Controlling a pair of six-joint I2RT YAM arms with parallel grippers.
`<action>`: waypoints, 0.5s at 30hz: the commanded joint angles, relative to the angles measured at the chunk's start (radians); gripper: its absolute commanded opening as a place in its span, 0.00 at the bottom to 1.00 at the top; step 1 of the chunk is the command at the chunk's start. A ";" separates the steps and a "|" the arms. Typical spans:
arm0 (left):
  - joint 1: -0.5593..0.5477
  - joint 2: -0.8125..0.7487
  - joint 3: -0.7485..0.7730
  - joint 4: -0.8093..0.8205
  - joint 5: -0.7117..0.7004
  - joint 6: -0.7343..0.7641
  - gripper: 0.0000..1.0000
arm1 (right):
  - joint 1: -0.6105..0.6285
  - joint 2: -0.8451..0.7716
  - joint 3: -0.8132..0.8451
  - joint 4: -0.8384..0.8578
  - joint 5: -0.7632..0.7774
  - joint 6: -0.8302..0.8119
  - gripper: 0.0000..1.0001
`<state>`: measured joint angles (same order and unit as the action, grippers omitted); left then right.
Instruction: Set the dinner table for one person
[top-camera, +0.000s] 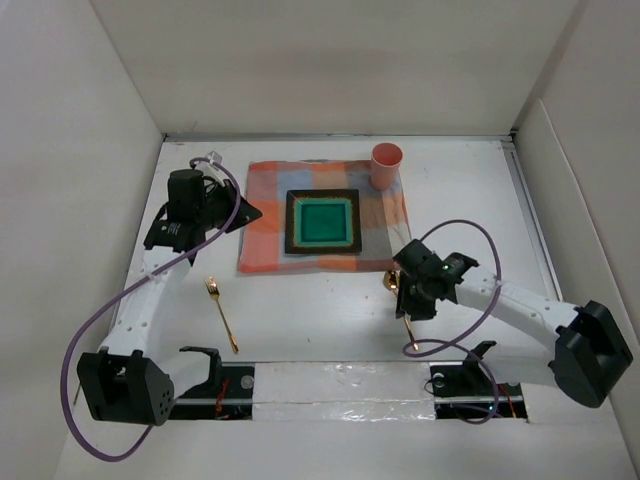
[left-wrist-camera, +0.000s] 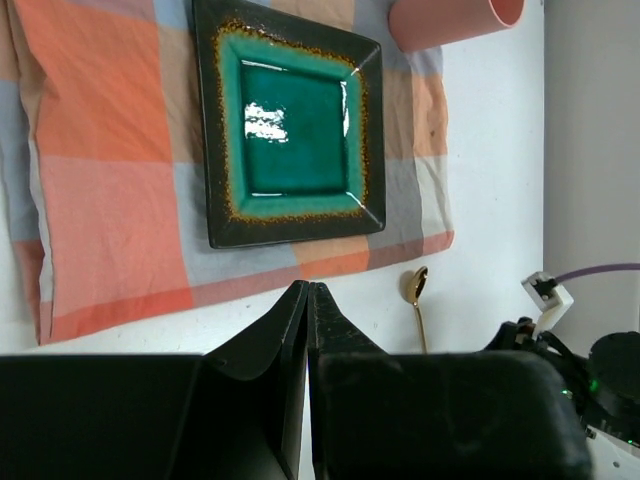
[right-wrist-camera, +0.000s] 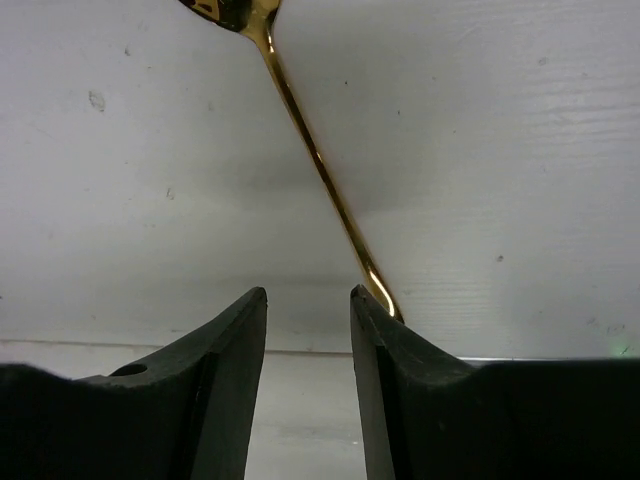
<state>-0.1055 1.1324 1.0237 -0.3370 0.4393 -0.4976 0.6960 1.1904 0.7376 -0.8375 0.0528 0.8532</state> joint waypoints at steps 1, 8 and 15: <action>-0.002 -0.045 -0.033 0.026 0.033 0.007 0.01 | 0.030 0.040 0.029 0.061 0.079 0.012 0.44; -0.002 -0.092 -0.063 0.036 0.038 0.002 0.01 | 0.020 0.189 0.075 0.089 0.162 -0.002 0.44; -0.002 -0.103 -0.067 0.033 0.041 0.004 0.02 | 0.011 0.314 0.109 0.161 0.165 -0.020 0.36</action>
<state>-0.1055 1.0527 0.9699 -0.3328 0.4618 -0.4980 0.7136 1.4845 0.8062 -0.7376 0.1722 0.8394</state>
